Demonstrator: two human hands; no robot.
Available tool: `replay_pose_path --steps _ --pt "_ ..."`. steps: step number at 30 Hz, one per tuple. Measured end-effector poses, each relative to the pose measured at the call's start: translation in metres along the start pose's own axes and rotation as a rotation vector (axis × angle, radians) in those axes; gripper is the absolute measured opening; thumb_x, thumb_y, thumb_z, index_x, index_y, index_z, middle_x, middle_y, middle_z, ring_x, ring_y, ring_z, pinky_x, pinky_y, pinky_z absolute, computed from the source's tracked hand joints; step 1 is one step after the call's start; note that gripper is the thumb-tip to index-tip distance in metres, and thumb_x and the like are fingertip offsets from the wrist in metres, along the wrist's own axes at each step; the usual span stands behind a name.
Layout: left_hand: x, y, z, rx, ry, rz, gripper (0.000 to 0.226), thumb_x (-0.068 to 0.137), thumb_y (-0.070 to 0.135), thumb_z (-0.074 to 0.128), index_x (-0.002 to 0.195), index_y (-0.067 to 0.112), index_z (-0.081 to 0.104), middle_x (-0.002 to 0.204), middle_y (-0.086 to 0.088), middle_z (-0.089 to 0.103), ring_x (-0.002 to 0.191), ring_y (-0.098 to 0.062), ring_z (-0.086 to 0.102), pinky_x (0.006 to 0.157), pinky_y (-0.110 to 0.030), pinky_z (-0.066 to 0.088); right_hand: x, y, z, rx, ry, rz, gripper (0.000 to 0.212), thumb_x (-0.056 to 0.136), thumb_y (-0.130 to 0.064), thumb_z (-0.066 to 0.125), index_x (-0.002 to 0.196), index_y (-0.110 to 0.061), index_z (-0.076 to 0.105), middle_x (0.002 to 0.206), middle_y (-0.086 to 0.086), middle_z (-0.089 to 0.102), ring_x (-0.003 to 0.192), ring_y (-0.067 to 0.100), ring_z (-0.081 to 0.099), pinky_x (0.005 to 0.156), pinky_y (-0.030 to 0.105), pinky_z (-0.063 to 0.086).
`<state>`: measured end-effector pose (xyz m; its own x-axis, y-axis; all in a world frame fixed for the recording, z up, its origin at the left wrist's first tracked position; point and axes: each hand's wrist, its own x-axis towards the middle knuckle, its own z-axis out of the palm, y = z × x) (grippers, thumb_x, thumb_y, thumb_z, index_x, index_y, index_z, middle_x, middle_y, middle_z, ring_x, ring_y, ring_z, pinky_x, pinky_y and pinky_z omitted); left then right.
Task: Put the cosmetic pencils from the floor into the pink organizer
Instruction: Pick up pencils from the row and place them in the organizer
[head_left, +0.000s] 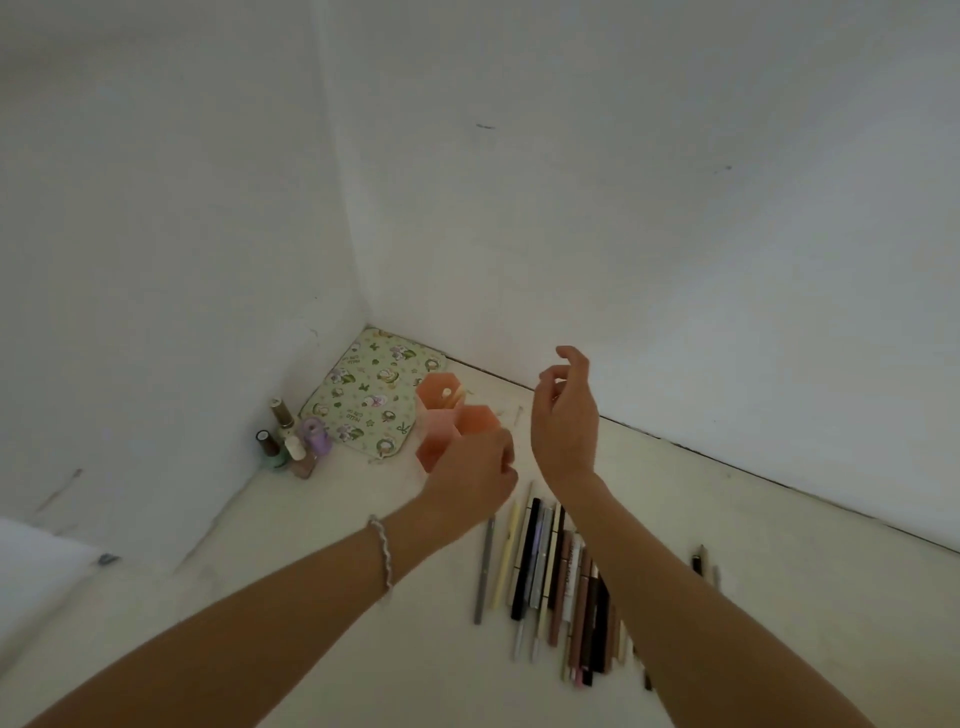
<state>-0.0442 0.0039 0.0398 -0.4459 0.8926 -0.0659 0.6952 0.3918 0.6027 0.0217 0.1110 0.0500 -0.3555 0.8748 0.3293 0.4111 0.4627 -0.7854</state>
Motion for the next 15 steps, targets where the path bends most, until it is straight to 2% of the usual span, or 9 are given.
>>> replay_pose_path --steps 3,6,8,11,15 --pt "-0.006 -0.007 0.03 0.161 -0.195 -0.1 0.014 0.093 0.013 0.051 0.107 0.012 0.054 0.103 -0.004 0.061 0.091 -0.019 0.062 0.076 -0.027 0.05 -0.006 0.01 -0.015 -0.014 -0.011 0.039 0.027 0.1 -0.015 0.039 0.125 -0.024 0.041 0.076 -0.012 0.056 0.053 0.012 0.053 0.054 0.025 0.045" --pt "-0.009 -0.015 0.049 0.317 -0.22 -0.202 0.027 0.097 0.018 0.05 0.122 0.008 0.047 0.119 -0.009 0.058 0.106 -0.024 0.06 0.081 -0.03 0.047 -0.018 0.02 -0.027 -0.048 -0.037 0.055 0.027 0.099 -0.013 0.041 0.124 -0.021 0.044 0.074 -0.005 0.059 0.054 0.016 0.053 0.056 0.03 0.047" --pt "-0.009 -0.016 0.059 0.355 -0.233 -0.234 0.035 0.096 0.021 0.053 0.126 0.008 0.042 0.122 -0.009 0.057 0.109 -0.024 0.06 0.083 -0.03 0.048 -0.026 0.027 -0.032 -0.076 -0.062 0.057 0.026 0.099 -0.012 0.041 0.123 -0.021 0.047 0.065 -0.002 0.056 0.052 0.016 0.05 0.055 0.032 0.046" --pt "-0.008 -0.016 0.066 0.34 -0.247 -0.245 0.037 0.094 0.018 0.056 0.126 0.008 0.041 0.12 -0.01 0.058 0.107 -0.025 0.061 0.081 -0.031 0.049 -0.034 0.037 -0.034 -0.112 -0.114 0.073 0.026 0.098 -0.012 0.04 0.121 -0.022 0.049 0.055 -0.005 0.046 0.047 0.011 0.042 0.051 0.031 0.043" --pt "-0.008 -0.011 0.055 0.271 -0.213 -0.192 0.031 0.093 0.01 0.054 0.123 0.008 0.046 0.123 -0.009 0.055 0.105 -0.025 0.06 0.083 -0.031 0.051 -0.043 0.049 -0.029 -0.179 -0.245 0.156 0.022 0.096 -0.011 0.043 0.114 -0.02 0.052 0.064 -0.005 0.055 0.052 0.01 0.049 0.054 0.032 0.049"
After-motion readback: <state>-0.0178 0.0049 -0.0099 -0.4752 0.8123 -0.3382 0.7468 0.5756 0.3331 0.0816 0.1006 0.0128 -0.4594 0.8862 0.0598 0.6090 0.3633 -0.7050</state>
